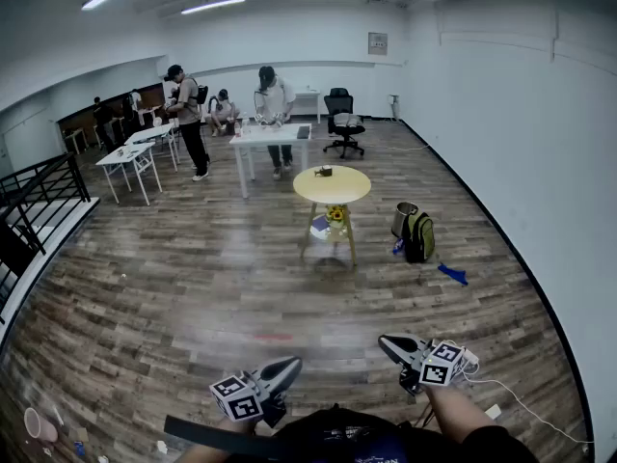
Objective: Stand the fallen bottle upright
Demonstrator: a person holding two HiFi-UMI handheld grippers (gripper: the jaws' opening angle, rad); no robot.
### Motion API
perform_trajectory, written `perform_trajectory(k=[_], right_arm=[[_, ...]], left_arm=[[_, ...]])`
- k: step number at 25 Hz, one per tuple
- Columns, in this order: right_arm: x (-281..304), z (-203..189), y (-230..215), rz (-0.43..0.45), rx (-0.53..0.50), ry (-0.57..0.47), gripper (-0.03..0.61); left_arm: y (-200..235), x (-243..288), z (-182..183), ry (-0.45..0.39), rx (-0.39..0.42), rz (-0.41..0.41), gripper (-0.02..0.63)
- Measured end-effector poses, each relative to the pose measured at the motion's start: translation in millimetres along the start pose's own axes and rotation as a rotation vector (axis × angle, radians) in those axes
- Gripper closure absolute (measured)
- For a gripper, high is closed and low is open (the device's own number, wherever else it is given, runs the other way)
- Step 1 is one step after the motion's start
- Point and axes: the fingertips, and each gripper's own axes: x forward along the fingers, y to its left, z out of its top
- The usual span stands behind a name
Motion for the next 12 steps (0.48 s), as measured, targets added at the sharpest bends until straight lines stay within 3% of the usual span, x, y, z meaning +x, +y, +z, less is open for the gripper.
perform_trajectory(k=[12], right_arm=[[3.2, -4.1, 0.0, 0.009, -0.004, 0.009, 0.583]], left_arm=[[0.5, -2.6, -2.7, -0.001, -0.004, 0.005, 0.604]])
